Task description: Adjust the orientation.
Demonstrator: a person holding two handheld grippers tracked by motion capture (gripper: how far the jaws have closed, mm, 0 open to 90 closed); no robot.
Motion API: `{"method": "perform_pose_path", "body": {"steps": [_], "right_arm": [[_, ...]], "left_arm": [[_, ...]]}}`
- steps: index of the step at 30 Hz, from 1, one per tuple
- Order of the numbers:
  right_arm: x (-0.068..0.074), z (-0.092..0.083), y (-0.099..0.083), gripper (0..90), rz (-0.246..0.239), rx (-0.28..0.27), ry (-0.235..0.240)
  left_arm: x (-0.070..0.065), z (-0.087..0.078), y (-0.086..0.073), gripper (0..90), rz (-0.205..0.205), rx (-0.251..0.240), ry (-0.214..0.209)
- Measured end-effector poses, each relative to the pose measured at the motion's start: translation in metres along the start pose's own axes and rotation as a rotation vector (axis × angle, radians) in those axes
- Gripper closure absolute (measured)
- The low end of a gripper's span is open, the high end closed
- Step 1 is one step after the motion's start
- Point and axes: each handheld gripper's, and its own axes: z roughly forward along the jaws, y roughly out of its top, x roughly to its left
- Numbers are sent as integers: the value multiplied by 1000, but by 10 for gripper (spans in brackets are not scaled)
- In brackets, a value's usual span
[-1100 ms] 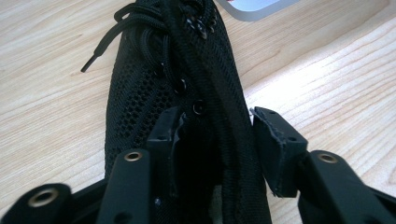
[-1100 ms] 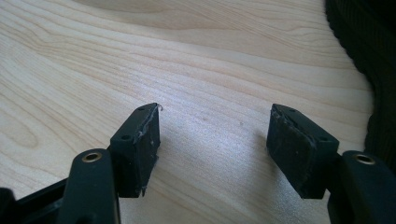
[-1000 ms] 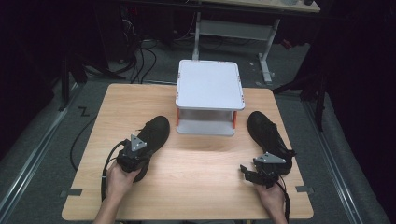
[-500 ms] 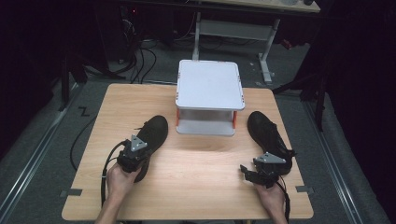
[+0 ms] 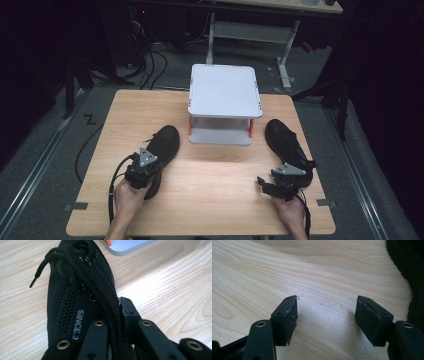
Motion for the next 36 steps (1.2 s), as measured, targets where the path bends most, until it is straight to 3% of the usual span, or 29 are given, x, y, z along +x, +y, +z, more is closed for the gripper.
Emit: {"method": "perform_pose_path", "body": {"steps": [15,25,30,36], "right_arm": [[0,0,0,347,-1,0,0],[1,0,0,343,0,1,-3],[0,0,0,346,-5,2,4],[-1,0,0,349,-3,0,-4]], "left_arm": [[-17,-21,0,844,-20,-18,-41],[-45,-37,-3,844,0,-26,-102],[-62,-35,-3,844,34,-11,-129],[-76,-23,-4,843,44,3,-149]]}}
